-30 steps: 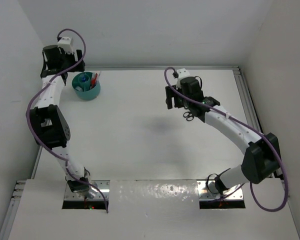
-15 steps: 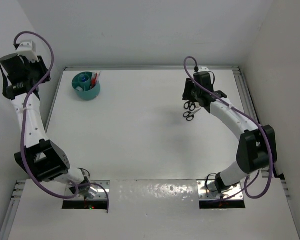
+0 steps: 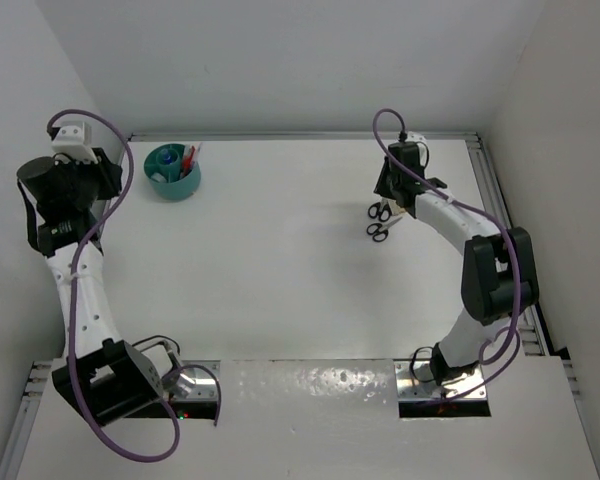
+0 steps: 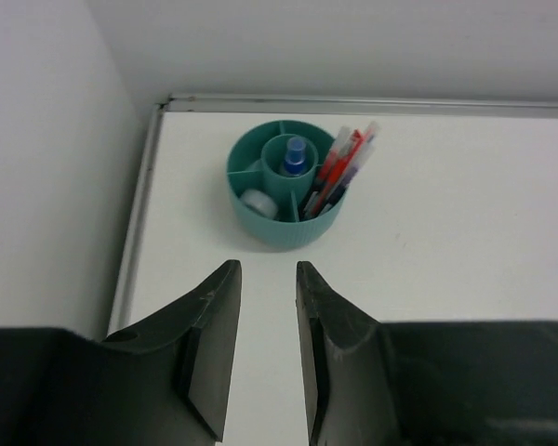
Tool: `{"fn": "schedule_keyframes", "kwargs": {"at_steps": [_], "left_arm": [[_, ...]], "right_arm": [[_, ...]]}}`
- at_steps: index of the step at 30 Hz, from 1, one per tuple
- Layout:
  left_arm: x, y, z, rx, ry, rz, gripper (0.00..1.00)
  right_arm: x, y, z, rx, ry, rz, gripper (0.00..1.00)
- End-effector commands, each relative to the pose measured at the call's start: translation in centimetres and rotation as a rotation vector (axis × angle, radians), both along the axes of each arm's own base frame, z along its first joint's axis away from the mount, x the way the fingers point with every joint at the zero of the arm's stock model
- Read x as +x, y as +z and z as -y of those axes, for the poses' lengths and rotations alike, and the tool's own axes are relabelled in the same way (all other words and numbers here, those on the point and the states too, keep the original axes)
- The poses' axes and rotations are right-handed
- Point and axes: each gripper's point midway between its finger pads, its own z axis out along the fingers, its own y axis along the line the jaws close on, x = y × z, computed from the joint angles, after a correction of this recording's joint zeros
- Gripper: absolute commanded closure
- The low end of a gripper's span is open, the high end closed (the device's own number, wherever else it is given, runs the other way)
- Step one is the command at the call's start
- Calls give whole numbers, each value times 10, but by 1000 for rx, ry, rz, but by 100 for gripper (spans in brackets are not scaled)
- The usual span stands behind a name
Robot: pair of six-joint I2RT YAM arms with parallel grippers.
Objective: Sort the stationery into containers
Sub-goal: Pick up the scissors from the center of the board.
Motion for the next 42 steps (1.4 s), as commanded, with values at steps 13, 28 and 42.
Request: {"fn": "schedule_keyframes", "kwargs": {"at_steps": [13, 28, 42], "left_arm": [[52, -19, 83, -85, -153, 148, 64], [38, -71, 133, -181, -185, 18, 61], [32, -69, 128, -191, -141, 84, 60]], "right_arm": [[23, -51, 63, 71, -114, -220, 65], [13, -60, 38, -16, -25, -198, 58], [17, -87, 23, 37, -100, -294, 71]]}}
